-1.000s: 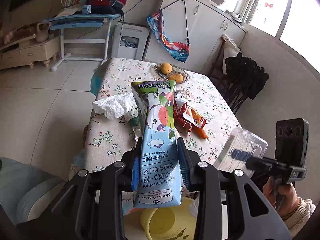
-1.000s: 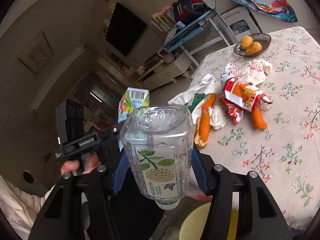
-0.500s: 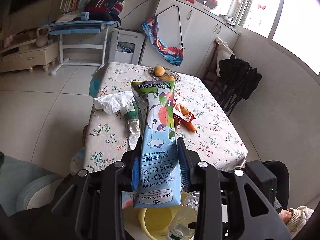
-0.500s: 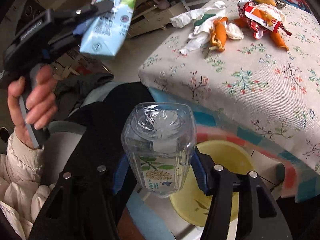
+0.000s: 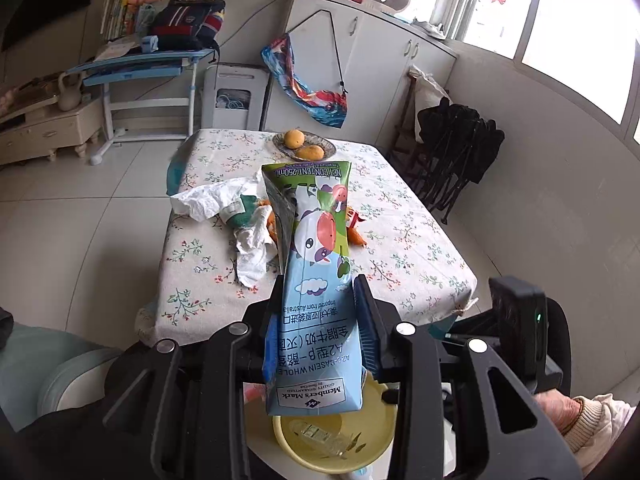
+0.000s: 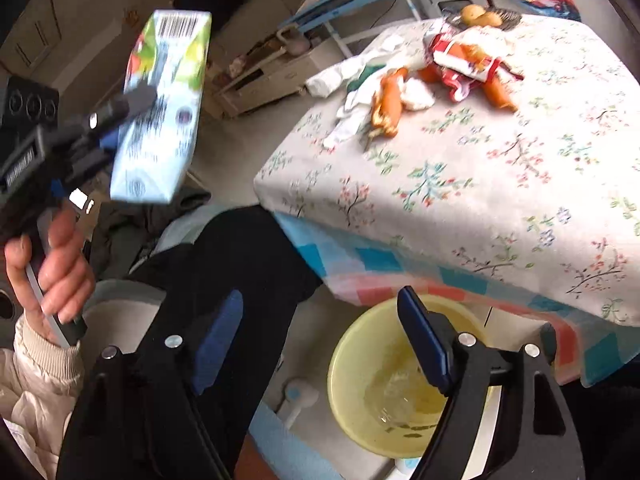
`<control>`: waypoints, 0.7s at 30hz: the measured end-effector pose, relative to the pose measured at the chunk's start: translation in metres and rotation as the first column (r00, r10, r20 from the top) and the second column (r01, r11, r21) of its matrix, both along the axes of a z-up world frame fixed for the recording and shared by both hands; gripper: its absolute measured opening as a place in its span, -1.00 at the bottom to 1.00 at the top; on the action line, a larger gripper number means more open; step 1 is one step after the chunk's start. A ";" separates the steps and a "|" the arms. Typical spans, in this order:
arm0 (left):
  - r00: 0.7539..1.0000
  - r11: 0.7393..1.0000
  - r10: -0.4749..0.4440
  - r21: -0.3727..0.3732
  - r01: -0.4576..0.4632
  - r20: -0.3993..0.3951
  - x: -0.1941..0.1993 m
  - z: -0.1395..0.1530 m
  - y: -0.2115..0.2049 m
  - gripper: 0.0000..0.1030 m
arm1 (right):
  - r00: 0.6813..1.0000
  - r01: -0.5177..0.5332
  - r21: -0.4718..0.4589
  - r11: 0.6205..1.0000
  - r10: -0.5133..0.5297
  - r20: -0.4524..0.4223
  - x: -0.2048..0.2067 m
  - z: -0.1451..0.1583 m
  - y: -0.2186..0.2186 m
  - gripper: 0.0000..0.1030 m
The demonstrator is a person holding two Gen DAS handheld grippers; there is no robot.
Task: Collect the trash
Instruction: 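Open the right tool over the yellow basin to drop the bottle, then lower the carton over the basin and open the left tool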
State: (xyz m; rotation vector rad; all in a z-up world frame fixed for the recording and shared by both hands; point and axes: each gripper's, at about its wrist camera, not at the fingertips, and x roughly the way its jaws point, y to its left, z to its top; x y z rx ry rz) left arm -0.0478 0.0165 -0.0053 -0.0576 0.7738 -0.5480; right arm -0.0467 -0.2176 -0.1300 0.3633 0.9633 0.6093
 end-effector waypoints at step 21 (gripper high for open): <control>0.909 0.866 -0.348 0.292 0.406 -0.231 -0.083 -0.102 -0.085 -0.08 | 0.912 0.360 0.121 0.925 -0.376 0.165 -0.018 0.034 -0.080 0.61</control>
